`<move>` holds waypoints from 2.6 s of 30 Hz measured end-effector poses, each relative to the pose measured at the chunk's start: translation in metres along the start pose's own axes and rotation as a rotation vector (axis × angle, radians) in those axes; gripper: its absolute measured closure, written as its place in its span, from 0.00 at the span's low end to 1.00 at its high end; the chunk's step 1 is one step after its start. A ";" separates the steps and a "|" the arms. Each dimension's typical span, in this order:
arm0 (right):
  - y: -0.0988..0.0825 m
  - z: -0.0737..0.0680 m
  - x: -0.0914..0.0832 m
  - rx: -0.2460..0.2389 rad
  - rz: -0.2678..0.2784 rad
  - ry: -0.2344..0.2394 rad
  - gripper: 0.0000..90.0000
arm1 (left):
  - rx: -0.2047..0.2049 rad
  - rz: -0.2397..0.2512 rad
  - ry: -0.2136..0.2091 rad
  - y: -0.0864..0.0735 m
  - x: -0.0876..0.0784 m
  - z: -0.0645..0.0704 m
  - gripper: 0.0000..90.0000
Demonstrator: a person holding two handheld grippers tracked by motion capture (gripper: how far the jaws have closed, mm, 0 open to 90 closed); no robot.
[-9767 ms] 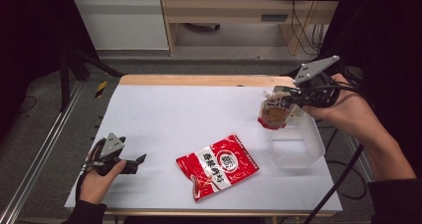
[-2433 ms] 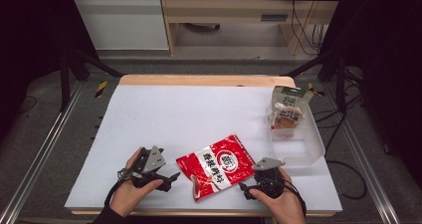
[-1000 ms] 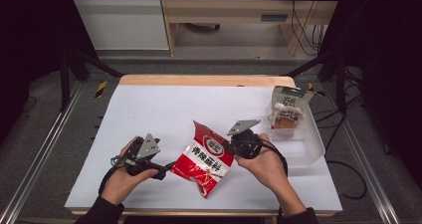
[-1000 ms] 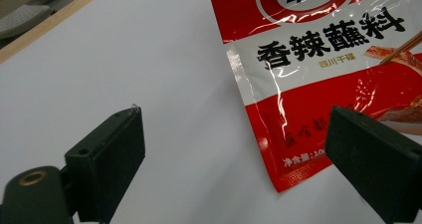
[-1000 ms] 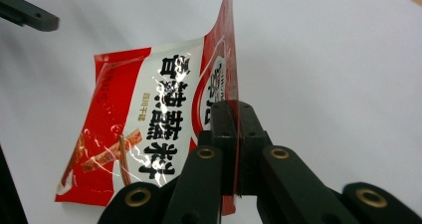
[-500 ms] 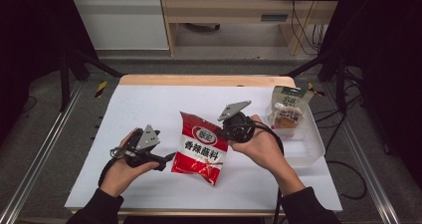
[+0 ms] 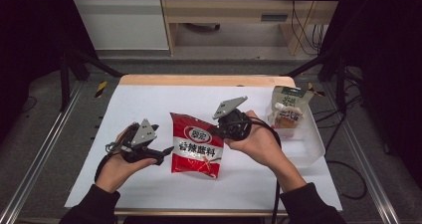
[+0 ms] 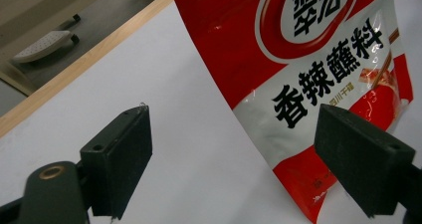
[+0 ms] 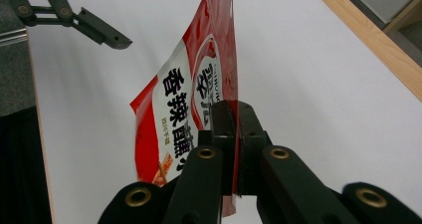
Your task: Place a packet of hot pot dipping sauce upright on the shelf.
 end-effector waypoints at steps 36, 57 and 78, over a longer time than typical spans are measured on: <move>0.018 -0.028 -0.009 -0.117 0.001 0.062 1.00 | 0.040 0.093 -0.114 0.038 -0.009 -0.008 0.64; 0.007 -0.016 -0.025 -0.140 -0.075 0.017 0.94 | 0.068 0.103 -0.215 0.062 -0.017 0.008 1.00; -0.001 -0.010 -0.018 -0.237 -0.228 -0.036 0.96 | 0.108 0.116 -0.231 0.073 -0.016 0.015 1.00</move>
Point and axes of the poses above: each handheld gripper's, and its own axes: x roughly forward along the jaws, y roughly out of its top, z roughly to its right, the point moved 10 cm from there along x, roughly forward along the jaws, and after that the axes turned 12 degrees about x, right-handed, at the moved point
